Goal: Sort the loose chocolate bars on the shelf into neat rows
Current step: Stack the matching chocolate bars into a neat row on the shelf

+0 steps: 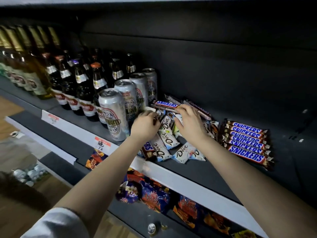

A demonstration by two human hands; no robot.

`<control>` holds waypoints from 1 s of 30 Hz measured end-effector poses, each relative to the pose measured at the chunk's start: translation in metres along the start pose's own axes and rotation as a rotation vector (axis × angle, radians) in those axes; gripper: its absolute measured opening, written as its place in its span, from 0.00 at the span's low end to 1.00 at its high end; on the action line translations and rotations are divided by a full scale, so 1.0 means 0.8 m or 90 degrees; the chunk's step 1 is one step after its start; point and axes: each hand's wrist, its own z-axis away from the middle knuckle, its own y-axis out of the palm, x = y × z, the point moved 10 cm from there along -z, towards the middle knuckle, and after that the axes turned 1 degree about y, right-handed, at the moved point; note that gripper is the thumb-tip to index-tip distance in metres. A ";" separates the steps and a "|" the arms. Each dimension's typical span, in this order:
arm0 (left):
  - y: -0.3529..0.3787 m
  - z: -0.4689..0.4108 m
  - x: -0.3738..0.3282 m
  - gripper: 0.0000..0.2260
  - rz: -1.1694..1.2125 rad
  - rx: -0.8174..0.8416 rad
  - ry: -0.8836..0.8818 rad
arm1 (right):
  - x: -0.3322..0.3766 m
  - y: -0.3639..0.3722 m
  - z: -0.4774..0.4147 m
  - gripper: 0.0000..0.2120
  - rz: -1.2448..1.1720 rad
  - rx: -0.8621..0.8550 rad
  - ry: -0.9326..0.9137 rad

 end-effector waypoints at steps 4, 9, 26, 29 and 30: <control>0.007 -0.003 0.003 0.18 -0.030 0.007 -0.002 | -0.001 0.025 -0.026 0.22 0.012 0.051 0.018; 0.003 -0.012 0.006 0.17 -0.006 0.007 -0.017 | -0.011 0.051 -0.042 0.24 0.017 0.083 0.081; -0.024 -0.008 -0.004 0.26 0.059 -0.146 0.056 | -0.006 0.006 -0.010 0.31 -0.028 -0.024 -0.001; -0.025 -0.010 -0.028 0.20 -0.014 -0.140 0.111 | -0.011 -0.022 0.001 0.32 -0.040 -0.088 -0.032; -0.026 -0.010 -0.037 0.18 -0.029 -0.142 0.120 | -0.015 -0.031 0.005 0.32 -0.038 -0.100 -0.031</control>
